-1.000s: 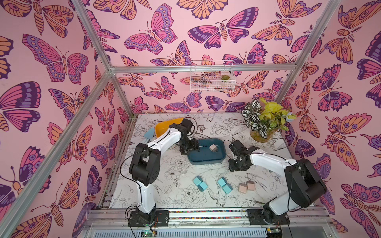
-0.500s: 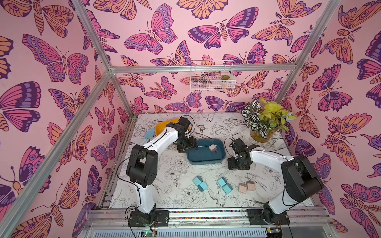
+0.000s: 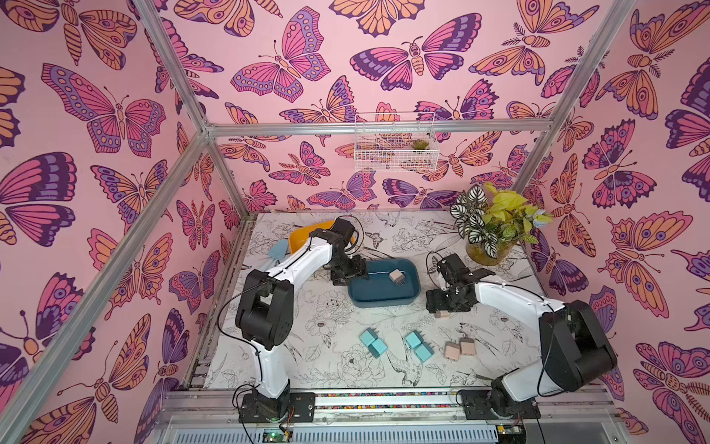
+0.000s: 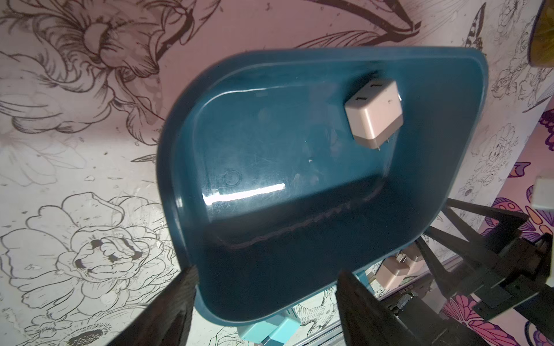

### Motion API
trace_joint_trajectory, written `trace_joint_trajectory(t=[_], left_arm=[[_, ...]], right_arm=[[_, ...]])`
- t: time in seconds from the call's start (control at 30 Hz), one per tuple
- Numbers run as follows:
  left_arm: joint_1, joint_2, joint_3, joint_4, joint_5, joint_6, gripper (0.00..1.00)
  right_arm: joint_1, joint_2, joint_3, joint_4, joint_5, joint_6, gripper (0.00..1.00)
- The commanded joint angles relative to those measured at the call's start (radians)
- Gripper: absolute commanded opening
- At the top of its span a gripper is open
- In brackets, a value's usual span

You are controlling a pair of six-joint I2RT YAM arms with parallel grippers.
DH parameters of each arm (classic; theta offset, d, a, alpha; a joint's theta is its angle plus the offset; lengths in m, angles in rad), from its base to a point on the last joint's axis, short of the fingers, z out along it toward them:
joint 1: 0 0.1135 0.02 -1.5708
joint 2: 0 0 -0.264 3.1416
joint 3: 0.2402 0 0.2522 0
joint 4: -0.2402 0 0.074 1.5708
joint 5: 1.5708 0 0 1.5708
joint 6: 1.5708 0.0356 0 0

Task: Place the plugs by color into the storage box
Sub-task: Adjust the storage box at the center of the board, then pick up the plug from the center of the board.

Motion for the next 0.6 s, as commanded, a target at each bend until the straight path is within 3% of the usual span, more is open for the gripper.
trace_joint_trajectory(t=[0.0,0.13,0.4,0.57], left_arm=[[0.005,-0.007,0.006,-0.035,-0.004,0.004,0.76],[0.005,-0.003,0.007,-0.034,-0.003,-0.002,0.75],[0.008,0.001,0.009,-0.034,-0.004,-0.002,0.73],[0.009,0.008,0.010,-0.034,-0.003,0.000,0.72]], right_arm=[[-0.012,-0.012,-0.004,-0.008,-0.018,-0.029,0.88],[-0.023,0.004,-0.014,-0.003,-0.033,-0.038,0.85],[-0.043,0.009,-0.021,0.000,-0.049,-0.033,0.65],[-0.045,0.030,-0.005,-0.022,-0.039,-0.030,0.62]])
